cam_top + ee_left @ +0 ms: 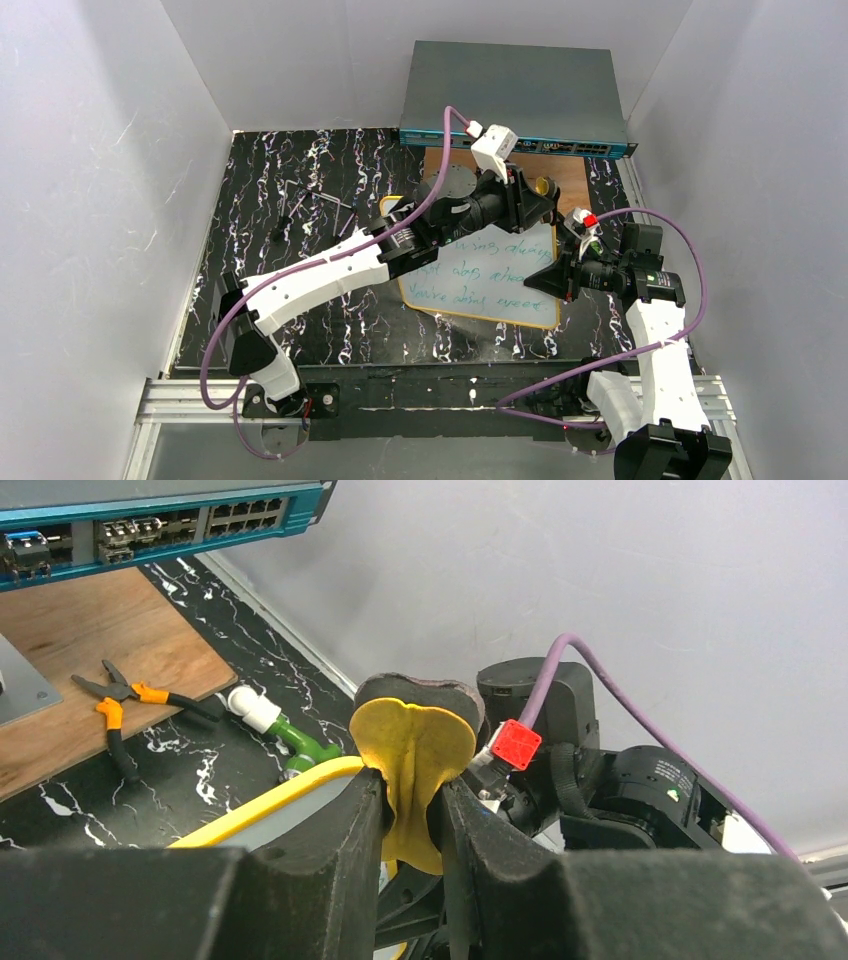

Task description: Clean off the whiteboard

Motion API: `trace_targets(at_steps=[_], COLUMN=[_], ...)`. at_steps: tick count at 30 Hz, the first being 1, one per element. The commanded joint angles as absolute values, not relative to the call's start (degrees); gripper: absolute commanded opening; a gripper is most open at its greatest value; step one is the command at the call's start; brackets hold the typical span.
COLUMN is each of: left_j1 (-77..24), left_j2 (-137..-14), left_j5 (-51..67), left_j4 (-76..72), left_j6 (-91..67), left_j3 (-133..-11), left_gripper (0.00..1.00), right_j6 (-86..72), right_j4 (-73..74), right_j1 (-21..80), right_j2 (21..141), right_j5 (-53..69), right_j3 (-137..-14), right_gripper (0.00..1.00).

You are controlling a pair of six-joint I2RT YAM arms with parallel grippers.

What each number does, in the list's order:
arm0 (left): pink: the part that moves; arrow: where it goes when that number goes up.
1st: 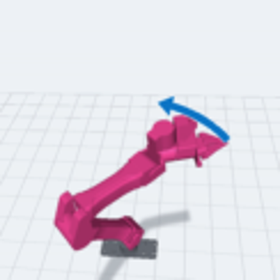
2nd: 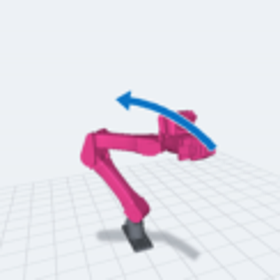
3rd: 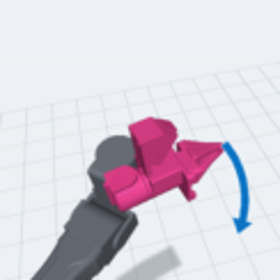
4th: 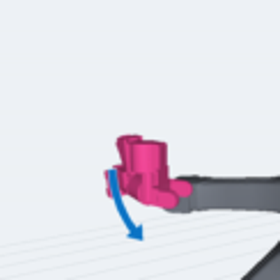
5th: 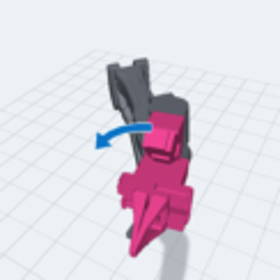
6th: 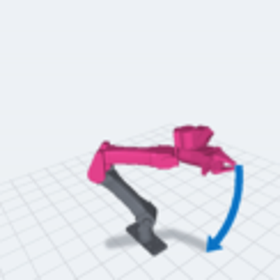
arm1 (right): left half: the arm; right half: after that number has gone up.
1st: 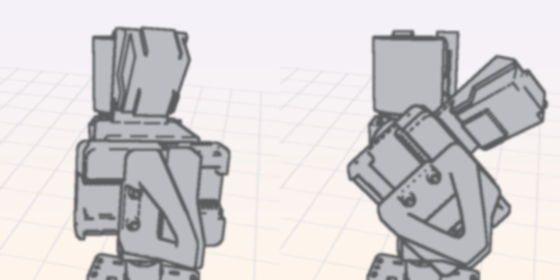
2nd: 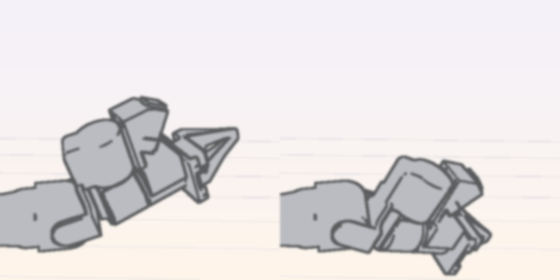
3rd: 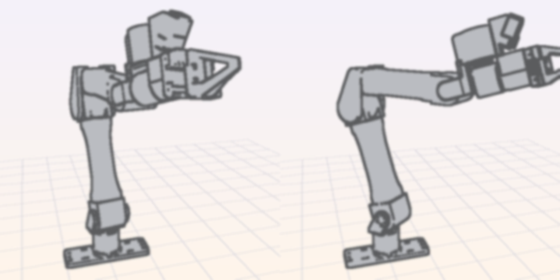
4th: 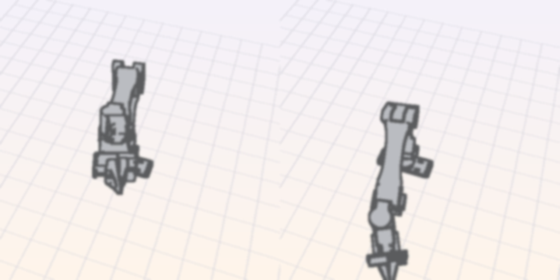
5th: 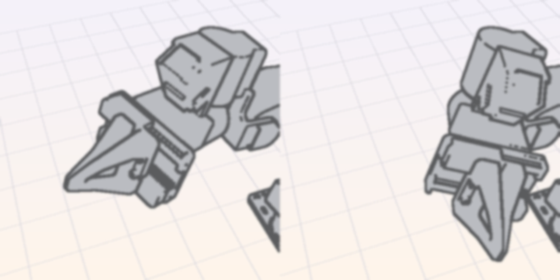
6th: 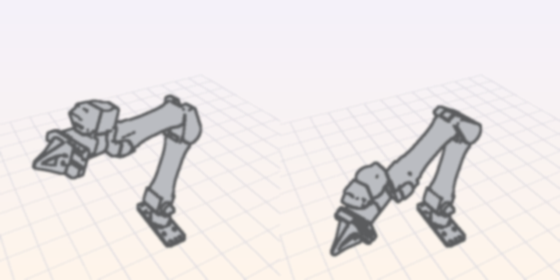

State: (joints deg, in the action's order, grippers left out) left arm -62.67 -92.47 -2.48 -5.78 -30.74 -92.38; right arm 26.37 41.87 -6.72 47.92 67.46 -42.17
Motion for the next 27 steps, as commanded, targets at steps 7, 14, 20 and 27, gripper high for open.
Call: trace_targets(at_steps=[7, 14, 20, 27], left_j1=[-62.2, -62.2, -62.2, -63.6], left_j2=[-94.8, -96.9, -96.6, -96.0], left_j5=[-4.8, -6.6, -5.0, -4.3], left_j4=[-9.7, -9.2, -10.3, -9.1], left_j6=[-31.3, -31.5, -34.7, -36.7], left_j3=[-92.9, -93.3, -89.6, -87.1], left_gripper=[0.0, 0.0, 0.0, 0.0], right_j6=[27.3, 27.3, 27.3, 27.3], right_j4=[39.0, 38.9, 38.9, 38.9], right_j1=[-6.8, -6.7, -6.6, -6.7], right_j2=[46.9, 47.0, 47.2, 47.5], right_j5=[72.9, 72.8, 72.9, 72.7], right_j3=[-42.8, -42.8, -42.8, -42.7], right_gripper=[0.01, 0.01, 0.01, 0.01])
